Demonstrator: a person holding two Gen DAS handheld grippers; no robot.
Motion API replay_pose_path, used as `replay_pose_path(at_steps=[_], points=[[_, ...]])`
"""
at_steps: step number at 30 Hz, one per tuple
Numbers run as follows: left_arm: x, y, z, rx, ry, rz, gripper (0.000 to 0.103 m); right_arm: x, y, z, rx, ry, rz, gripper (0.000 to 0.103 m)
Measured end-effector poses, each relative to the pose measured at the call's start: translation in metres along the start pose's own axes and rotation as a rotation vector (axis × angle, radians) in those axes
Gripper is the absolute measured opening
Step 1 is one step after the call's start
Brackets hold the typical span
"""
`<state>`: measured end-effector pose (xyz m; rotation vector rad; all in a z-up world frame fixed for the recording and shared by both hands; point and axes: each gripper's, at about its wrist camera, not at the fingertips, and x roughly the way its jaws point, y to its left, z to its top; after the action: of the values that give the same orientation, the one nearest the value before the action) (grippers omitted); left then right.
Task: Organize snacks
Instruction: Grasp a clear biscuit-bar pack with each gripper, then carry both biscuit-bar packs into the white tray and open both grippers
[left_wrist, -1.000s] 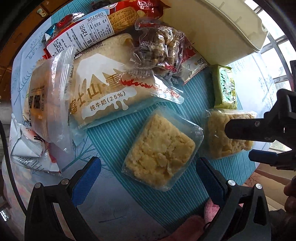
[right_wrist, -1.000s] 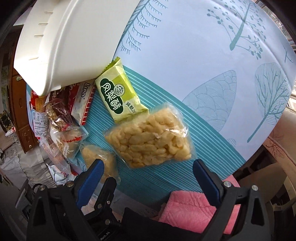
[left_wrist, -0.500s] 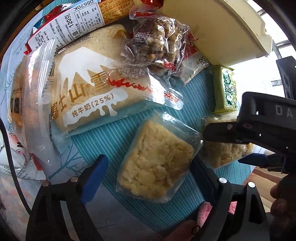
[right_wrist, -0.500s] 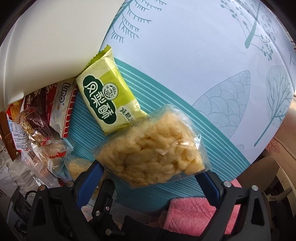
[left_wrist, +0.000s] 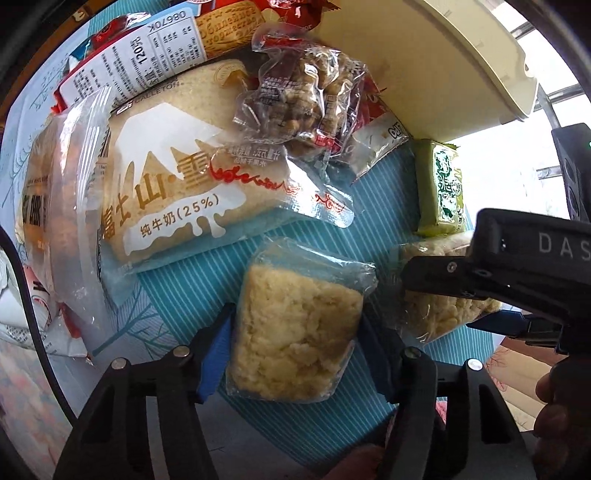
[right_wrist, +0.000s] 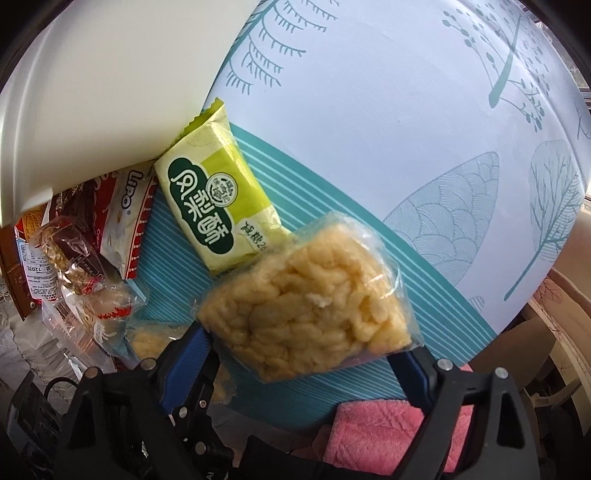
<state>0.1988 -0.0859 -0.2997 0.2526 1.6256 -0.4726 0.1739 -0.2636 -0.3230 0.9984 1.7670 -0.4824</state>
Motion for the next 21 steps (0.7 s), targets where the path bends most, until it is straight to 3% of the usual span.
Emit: replay_pose_path(at_steps=[11,17,21], points=[[-0.007,0.002,-0.023,-0.051,-0.040,0.027,0.061,-0.015,-0.023,-0.017,-0.003,-0.041,0.043,0.086],[-0.038,0.000,-0.045,-0.063,-0.148,0.023,0.061,-0.026,-0.028,-0.041,-0.020,-0.085,0.083,0.085],[-0.065,0.006,-0.070,-0.072,-0.265,-0.015,0.061,-0.038,-0.030,-0.055,-0.043,-0.139,0.122,0.084]])
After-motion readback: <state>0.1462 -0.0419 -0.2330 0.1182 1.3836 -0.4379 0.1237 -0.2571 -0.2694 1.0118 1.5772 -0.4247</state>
